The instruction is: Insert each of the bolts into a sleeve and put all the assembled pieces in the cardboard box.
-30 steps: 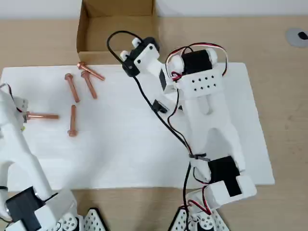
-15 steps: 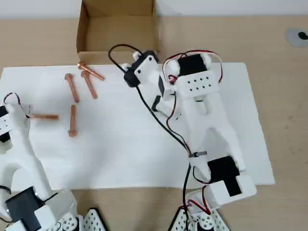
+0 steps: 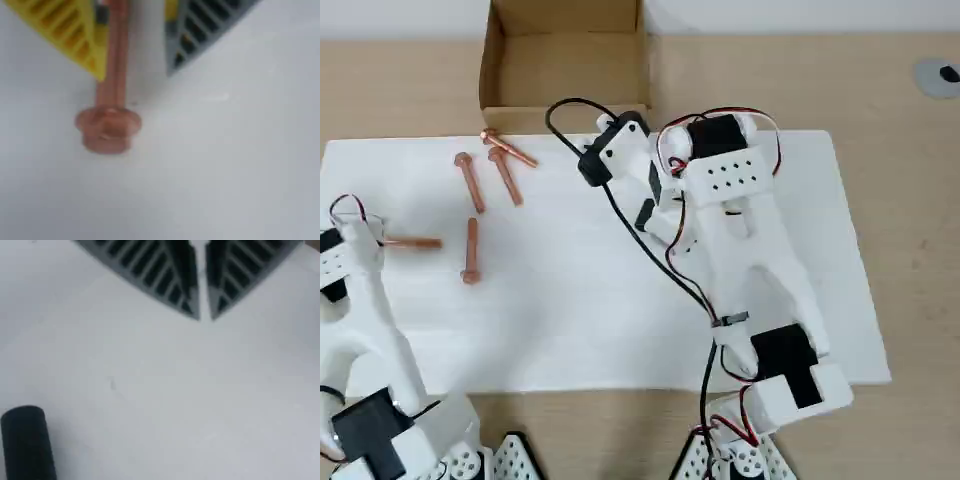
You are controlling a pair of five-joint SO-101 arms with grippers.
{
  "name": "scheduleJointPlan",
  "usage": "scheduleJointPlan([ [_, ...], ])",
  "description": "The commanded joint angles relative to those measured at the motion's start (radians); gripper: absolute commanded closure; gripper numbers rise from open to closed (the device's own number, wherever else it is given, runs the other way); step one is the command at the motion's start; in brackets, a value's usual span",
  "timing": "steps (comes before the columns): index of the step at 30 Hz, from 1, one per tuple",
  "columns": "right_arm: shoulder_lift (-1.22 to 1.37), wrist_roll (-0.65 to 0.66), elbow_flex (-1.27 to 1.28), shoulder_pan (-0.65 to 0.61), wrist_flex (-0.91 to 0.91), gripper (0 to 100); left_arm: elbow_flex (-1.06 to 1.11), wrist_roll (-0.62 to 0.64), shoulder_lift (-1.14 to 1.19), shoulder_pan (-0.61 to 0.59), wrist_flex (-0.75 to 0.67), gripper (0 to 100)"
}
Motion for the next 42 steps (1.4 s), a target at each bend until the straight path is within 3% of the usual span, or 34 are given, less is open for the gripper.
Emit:
scheduleJointPlan([
  [1, -0.005, 0.003, 0.001, -0.013, 0.008, 98.9, 0.015, 0.000, -0.002, -0.014, -0.038, 90],
  [15, -0.010, 0.003, 0.001, -0.015, 0.009, 98.9, 0.037, -0.005, 0.008, 0.012, -0.138, 90],
  [22, -0.012, 0.003, -0.002, -0.015, 0.009, 98.9, 0.015, -0.006, 0.162, 0.049, -0.216, 90],
  [29, -0.012, 0.003, -0.002, -0.015, 0.009, 98.9, -0.084, -0.048, 0.300, 0.054, -0.212, 90],
  [37, -0.012, 0.003, -0.004, -0.015, 0.008, 98.9, -0.126, -0.048, 0.309, 0.064, -0.092, 91],
  [42, -0.012, 0.002, -0.004, -0.012, 0.008, 98.9, -0.135, -0.133, 0.303, 0.066, -0.058, 99],
])
